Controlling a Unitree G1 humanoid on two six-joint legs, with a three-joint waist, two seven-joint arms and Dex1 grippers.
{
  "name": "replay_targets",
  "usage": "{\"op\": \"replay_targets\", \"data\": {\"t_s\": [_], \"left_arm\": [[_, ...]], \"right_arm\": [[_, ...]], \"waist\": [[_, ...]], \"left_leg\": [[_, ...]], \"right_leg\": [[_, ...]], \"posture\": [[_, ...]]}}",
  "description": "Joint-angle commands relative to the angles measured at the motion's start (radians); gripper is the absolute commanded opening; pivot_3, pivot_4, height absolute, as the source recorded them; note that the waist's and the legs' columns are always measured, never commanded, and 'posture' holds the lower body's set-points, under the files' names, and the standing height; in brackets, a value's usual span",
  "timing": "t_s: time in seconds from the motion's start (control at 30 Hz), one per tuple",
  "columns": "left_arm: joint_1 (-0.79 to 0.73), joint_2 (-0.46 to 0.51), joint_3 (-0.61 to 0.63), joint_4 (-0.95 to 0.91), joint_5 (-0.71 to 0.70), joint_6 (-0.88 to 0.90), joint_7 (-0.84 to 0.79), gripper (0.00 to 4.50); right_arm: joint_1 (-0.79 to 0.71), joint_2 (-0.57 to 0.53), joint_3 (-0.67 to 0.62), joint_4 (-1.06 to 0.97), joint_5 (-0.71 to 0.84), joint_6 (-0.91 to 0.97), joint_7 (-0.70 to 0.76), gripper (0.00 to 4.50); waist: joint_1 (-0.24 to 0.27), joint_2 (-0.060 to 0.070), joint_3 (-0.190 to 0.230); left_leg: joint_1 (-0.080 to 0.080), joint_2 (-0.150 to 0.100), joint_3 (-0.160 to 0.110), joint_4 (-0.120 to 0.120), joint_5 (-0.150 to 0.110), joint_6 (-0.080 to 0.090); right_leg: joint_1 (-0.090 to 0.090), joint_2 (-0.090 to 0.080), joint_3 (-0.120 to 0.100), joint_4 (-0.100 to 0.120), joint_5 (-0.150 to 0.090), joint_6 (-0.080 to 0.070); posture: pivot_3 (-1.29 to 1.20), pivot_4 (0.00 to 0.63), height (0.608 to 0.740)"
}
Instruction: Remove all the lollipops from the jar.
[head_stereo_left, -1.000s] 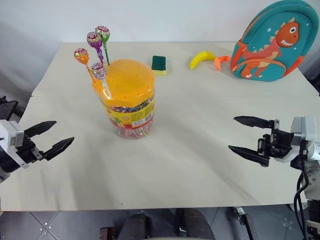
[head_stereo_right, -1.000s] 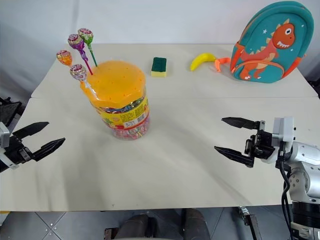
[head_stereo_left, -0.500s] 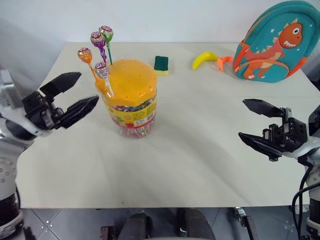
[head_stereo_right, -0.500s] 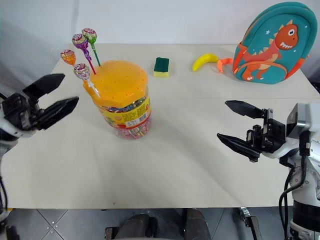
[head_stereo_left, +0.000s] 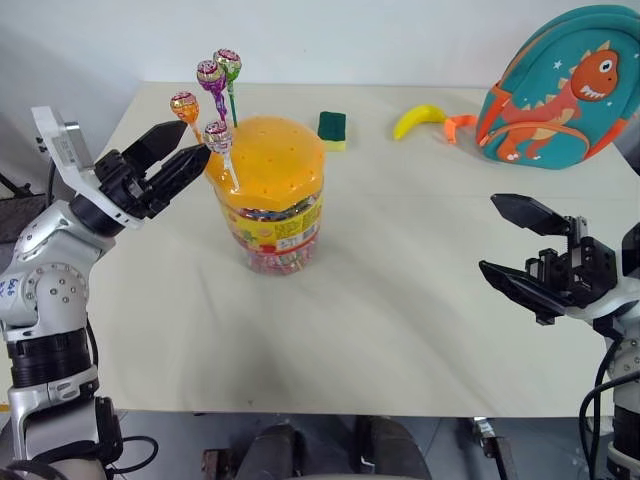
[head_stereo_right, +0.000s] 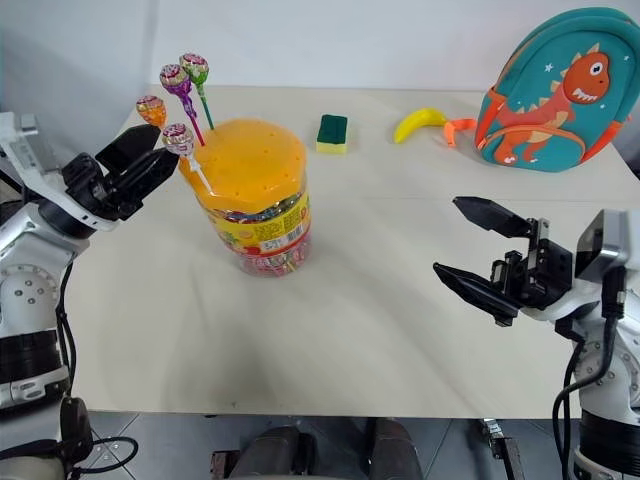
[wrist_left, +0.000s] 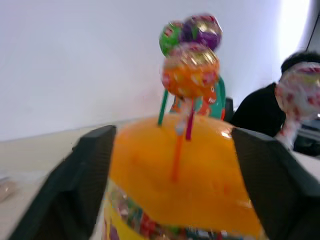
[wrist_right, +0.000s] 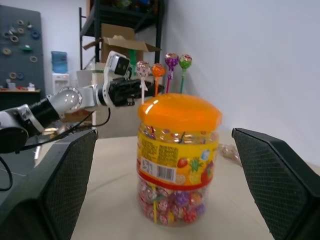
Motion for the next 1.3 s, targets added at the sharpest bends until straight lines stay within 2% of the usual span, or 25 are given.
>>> {"op": "replay_targets", "data": {"t_s": [0.03, 0.27, 0.3, 0.4, 0.53, 0.63, 0.7, 0.77, 0.9, 1.0, 1.13, 1.3], "left_arm": [[-0.029, -0.002, 0.005, 0.004, -0.008, -0.002, -0.036, 2.34], [-0.056, -0.020, 0.021, -0.028, -0.046, 0.032, -0.044, 0.10], [-0.061, -0.021, 0.030, -0.031, -0.057, 0.040, -0.036, 0.02], [-0.086, -0.015, 0.068, -0.032, -0.119, 0.087, -0.009, 0.02], [-0.149, 0.002, 0.180, 0.013, -0.237, 0.148, 0.077, 0.02], [-0.113, 0.052, 0.269, 0.085, -0.224, 0.160, 0.152, 0.02], [0.000, 0.160, 0.266, 0.152, -0.097, 0.170, 0.151, 0.02], [0.199, 0.303, 0.224, 0.216, 0.047, 0.185, 0.084, 0.02], [0.494, 0.417, 0.259, 0.233, 0.112, 0.254, -0.034, 0.02], [0.688, 0.415, 0.285, 0.236, 0.220, 0.200, -0.030, 0.02], [0.800, 0.355, 0.280, 0.151, 0.262, 0.160, -0.039, 0.02], [0.807, 0.311, 0.267, 0.115, 0.268, 0.193, -0.022, 0.02]], "right_arm": [[0.015, 0.007, -0.039, -0.036, 0.005, -0.027, -0.006, 4.50], [0.034, 0.017, -0.039, -0.046, 0.007, -0.038, -0.013, 4.50], [0.033, 0.017, -0.037, -0.046, 0.008, -0.037, -0.011, 4.50], [0.024, 0.017, -0.029, -0.041, 0.013, -0.032, -0.010, 4.50], [0.008, 0.016, -0.020, -0.025, 0.015, -0.024, -0.003, 4.50], [0.000, 0.019, -0.010, -0.020, 0.013, -0.023, 0.005, 4.50], [-0.014, 0.023, 0.002, -0.019, 0.007, -0.024, 0.008, 4.50], [-0.024, 0.014, 0.019, -0.013, -0.014, -0.032, 0.032, 4.50], [-0.015, -0.006, 0.048, 0.019, -0.068, -0.052, 0.099, 4.50], [0.006, -0.014, 0.079, 0.064, -0.127, -0.081, 0.155, 4.50], [0.026, -0.008, 0.103, 0.120, -0.176, -0.121, 0.206, 4.50], [0.021, -0.010, 0.107, 0.136, -0.185, -0.130, 0.220, 4.50]], "waist": [[0.000, 0.000, 0.000], [-0.001, 0.000, 0.000], [-0.001, 0.000, 0.000], [0.001, -0.001, 0.000], [-0.001, -0.001, 0.001], [-0.005, -0.001, 0.001], [-0.018, -0.001, 0.000], [-0.034, 0.000, 0.000], [-0.036, -0.003, 0.001], [-0.024, -0.004, 0.000], [-0.005, -0.004, 0.000], [-0.006, 0.000, 0.000]], "left_leg": [[0.000, 0.000, 0.000, 0.000, 0.000, 0.000], [0.000, 0.000, 0.000, 0.000, 0.000, 0.000], [0.000, 0.000, 0.000, 0.000, 0.000, 0.000], [0.000, 0.000, 0.000, 0.000, 0.000, 0.000], [-0.001, 0.000, -0.002, 0.002, 0.000, 0.000], [-0.001, 0.000, -0.002, 0.002, 0.000, 0.000], [0.001, 0.001, -0.001, 0.000, 0.000, -0.001], [0.003, 0.001, 0.001, -0.003, 0.001, -0.001], [0.001, 0.001, 0.002, -0.004, 0.000, -0.002], [0.000, 0.002, -0.001, -0.003, -0.002, -0.002], [0.000, 0.001, -0.005, -0.003, -0.003, -0.003], [0.001, 0.002, -0.005, -0.003, -0.006, -0.008]], "right_leg": [[0.000, 0.000, 0.000, 0.000, 0.000, 0.000], [0.000, 0.000, 0.000, 0.000, 0.000, 0.000], [0.000, 0.000, 0.000, 0.000, 0.000, 0.000], [0.000, 0.000, 0.001, 0.000, 0.000, 0.000], [0.000, -0.001, 0.001, 0.000, 0.000, 0.000], [0.000, -0.002, 0.001, 0.000, 0.000, 0.000], [0.000, -0.001, 0.001, 0.001, 0.000, 0.000], [-0.001, 0.001, 0.000, 0.001, 0.000, 0.000], [-0.004, 0.002, 0.001, 0.001, -0.001, -0.001], [-0.002, -0.004, 0.004, -0.003, -0.001, -0.001], [-0.001, -0.006, 0.003, -0.005, -0.001, -0.001], [-0.001, -0.007, 0.004, -0.006, -0.001, -0.002]], "posture": [[0.00, 0.150, 0.740], [0.00, 0.150, 0.740], [0.00, 0.150, 0.740], [0.00, 0.150, 0.740], [0.00, 0.150, 0.740], [0.00, 0.150, 0.740], [0.00, 0.150, 0.740], [0.00, 0.150, 0.740], [0.00, 0.150, 0.740], [0.00, 0.150, 0.740], [0.00, 0.150, 0.740], [0.00, 0.150, 0.740]]}}
